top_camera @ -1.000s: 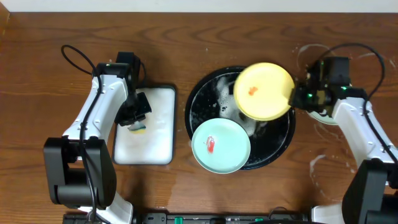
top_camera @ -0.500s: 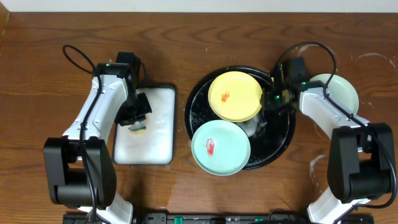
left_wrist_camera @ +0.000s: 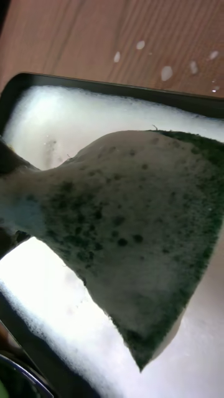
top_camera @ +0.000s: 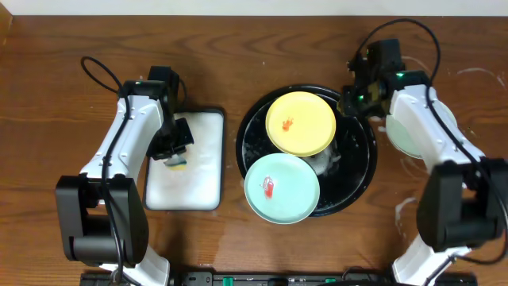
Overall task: Clean dirty plates on tray and stack at the side
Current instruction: 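Move the right gripper back and grip the yellow plate's rim, then bring the sponge with the left gripper to the yellow plate, then scrub the yellow plate with the sponge while the right gripper holds it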
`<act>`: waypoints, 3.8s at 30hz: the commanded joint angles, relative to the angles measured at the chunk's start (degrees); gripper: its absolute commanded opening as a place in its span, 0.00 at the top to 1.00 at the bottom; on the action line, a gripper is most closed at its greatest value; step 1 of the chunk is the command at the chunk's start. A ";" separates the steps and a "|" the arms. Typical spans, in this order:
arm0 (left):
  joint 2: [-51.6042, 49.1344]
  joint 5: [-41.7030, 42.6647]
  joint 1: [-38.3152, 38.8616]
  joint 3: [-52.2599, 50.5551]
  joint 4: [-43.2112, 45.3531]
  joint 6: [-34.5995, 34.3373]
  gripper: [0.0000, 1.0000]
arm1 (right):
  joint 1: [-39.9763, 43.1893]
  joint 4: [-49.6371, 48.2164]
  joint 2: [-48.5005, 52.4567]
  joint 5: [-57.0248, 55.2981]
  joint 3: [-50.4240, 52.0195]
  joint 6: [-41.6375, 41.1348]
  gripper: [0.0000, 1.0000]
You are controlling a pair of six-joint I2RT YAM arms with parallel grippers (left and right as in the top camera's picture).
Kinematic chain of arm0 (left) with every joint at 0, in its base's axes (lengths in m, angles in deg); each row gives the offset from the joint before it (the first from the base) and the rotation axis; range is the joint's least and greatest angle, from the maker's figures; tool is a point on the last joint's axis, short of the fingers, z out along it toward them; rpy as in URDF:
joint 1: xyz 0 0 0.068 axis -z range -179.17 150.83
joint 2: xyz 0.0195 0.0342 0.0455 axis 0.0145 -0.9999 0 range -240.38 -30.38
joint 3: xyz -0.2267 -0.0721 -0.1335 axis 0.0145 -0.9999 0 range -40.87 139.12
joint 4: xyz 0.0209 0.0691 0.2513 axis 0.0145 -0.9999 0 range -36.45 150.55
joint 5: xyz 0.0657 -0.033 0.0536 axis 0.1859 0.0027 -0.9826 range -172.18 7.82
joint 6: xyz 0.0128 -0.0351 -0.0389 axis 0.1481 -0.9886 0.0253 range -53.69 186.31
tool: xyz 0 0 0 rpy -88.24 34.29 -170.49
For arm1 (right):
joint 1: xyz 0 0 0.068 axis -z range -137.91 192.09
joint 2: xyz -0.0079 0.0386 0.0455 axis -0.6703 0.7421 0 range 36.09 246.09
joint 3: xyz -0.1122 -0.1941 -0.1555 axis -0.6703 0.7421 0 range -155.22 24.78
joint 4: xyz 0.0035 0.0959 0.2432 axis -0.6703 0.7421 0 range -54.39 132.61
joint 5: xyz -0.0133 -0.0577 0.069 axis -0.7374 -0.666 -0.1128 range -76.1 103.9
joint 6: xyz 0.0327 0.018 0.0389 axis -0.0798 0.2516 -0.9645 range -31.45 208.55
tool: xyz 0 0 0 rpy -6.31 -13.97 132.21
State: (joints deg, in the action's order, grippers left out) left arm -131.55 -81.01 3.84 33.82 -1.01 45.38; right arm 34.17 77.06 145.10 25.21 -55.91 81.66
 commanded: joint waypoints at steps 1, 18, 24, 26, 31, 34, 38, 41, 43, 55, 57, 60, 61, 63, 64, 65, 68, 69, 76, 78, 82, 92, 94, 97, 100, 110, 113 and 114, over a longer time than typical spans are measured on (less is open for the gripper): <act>-0.22 -0.24 -0.20 0.26 0.37 0.57 0.92 | -1.95 -1.03 6.29 -0.31 -0.09 0.98 0.70; -0.44 -0.26 -0.04 -10.40 14.69 0.52 0.92 | -2.58 -1.14 9.99 -0.79 -0.09 0.07 0.99; -1.49 -0.24 -0.04 -19.45 26.21 -2.56 0.92 | -2.69 -1.01 9.99 -0.76 -0.09 0.07 0.99; -1.60 -0.24 -0.04 -20.63 27.91 -3.37 0.92 | -2.67 -0.98 9.99 -0.76 -0.09 0.04 0.99; -1.60 0.28 -0.04 -20.83 29.49 -3.34 0.92 | -2.67 -0.92 9.99 -0.76 -0.09 0.07 0.99; -1.49 3.56 -0.09 -19.50 28.00 -3.13 0.92 | -2.69 -0.87 9.99 -0.76 -0.09 0.07 0.99; -0.92 4.46 -0.09 -12.83 20.02 -3.13 0.92 | -2.69 -0.72 9.99 -0.76 -0.09 0.09 0.99; -0.83 4.94 -0.09 -5.64 11.34 -3.13 0.92 | -2.69 -0.66 9.99 -0.74 -0.09 0.07 0.99; -0.83 6.45 -0.09 -1.29 6.43 -3.13 0.92 | -2.67 -0.52 9.99 -0.76 -0.09 0.09 0.99; -1.11 6.23 1.18 5.49 2.51 -1.60 0.92 | -2.62 -0.31 9.99 -0.76 -0.09 0.09 0.99; -1.33 6.16 2.29 4.72 3.19 -1.60 0.92 | -2.62 -0.31 9.99 -0.76 -0.09 0.11 0.99; -1.38 8.72 4.66 4.87 4.07 -1.57 0.92 | -2.62 -0.33 9.99 -0.76 -0.09 0.09 0.99; -1.38 10.38 5.55 5.42 4.48 -1.46 0.92 | -2.62 -0.33 9.99 -0.76 -0.09 0.09 0.99; -1.38 12.87 9.46 8.20 5.77 -0.09 0.92 | -2.62 -0.31 9.99 -0.76 -0.09 0.09 0.99; -1.38 12.79 11.50 9.77 6.29 -0.09 0.92 | -2.62 -0.28 9.99 -0.76 -0.09 0.11 0.99; -1.38 12.79 13.00 10.62 7.13 -0.13 0.92 | -2.62 -0.28 9.99 -0.76 -0.09 0.11 0.99; -1.46 12.81 18.40 12.33 12.48 -0.79 0.93 | -2.62 -0.28 9.99 -0.74 -0.09 0.09 0.99; -1.55 12.79 20.20 12.33 15.19 -1.22 0.92 | -2.69 -0.31 9.99 -0.74 -0.09 0.09 0.99; -6.51 14.12 27.67 12.35 30.97 -8.63 0.93 | -3.13 0.37 9.99 -0.74 -0.09 0.09 0.99; -9.35 17.27 28.04 12.37 33.92 -11.08 0.93 | -3.13 0.70 9.99 -0.74 -0.09 0.11 0.99; -15.87 24.81 28.09 12.59 39.58 -15.76 0.93 | -3.13 1.01 9.99 -0.76 -0.09 0.11 0.99; -28.63 29.88 28.09 12.59 42.77 -22.23 0.92 | -3.13 1.22 9.99 -0.74 -0.09 0.11 0.99; -29.29 25.94 27.71 12.59 38.23 -20.96 0.93 | -3.13 1.29 9.99 -0.74 -0.09 0.11 0.99; -29.09 12.76 26.77 12.70 29.29 -19.32 0.93 | -3.13 1.64 9.99 -0.74 -0.09 0.11 0.99; -29.00 3.72 25.86 14.36 23.19 -15.80 0.93 | -3.13 1.75 9.99 -0.74 -0.09 0.11 0.99; -29.00 -2.91 27.67 21.97 13.90 -12.61 0.93 | -3.10 1.90 9.99 -0.76 -0.09 0.11 0.99; -29.59 3.98 28.72 21.92 15.10 -15.72 0.92 | -3.13 1.90 9.99 -0.76 -0.09 0.11 0.99; -29.94 6.91 29.09 21.92 16.04 -16.61 0.93 | -3.13 1.90 10.01 -0.74 -0.09 0.11 0.99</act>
State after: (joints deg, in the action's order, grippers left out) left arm -157.86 -76.29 32.88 56.14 14.74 31.59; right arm 31.30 78.09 154.63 27.02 -56.28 81.55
